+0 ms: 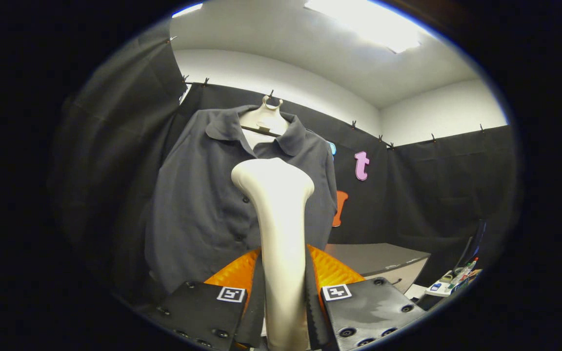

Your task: Iron the clothes twice with a garment steamer, once on the left side and once on the right side.

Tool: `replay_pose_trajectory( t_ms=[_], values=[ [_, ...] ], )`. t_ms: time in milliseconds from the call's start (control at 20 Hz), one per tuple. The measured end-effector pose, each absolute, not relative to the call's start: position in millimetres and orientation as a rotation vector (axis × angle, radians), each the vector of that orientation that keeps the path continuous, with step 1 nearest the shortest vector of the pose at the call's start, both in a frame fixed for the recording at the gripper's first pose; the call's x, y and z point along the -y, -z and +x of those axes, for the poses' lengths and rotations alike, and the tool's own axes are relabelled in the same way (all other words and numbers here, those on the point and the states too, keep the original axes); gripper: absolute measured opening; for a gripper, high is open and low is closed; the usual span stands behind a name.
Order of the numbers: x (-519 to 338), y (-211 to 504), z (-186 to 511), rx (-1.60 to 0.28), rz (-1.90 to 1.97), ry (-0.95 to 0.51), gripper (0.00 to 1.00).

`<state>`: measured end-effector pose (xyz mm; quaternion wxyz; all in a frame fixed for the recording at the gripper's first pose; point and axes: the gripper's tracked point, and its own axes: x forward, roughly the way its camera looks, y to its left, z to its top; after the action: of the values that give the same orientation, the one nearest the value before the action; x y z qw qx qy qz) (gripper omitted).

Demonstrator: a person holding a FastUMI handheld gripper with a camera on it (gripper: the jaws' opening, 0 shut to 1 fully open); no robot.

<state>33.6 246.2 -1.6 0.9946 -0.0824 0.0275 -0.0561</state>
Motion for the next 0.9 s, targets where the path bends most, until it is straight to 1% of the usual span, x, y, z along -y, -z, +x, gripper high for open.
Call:
replay_pose_trajectory(
  t_ms=[200,400,600,900],
  values=[
    [-281,-18,39,-0.023,-0.115,0.031,0.43],
    [-308,-25,59,-0.007,-0.094,-0.028,0.43],
    [-325,-8,80,-0.021,-0.046,-0.069,0.44],
    [-324,19,101,-0.044,-0.036,-0.073,0.43]
  ],
)
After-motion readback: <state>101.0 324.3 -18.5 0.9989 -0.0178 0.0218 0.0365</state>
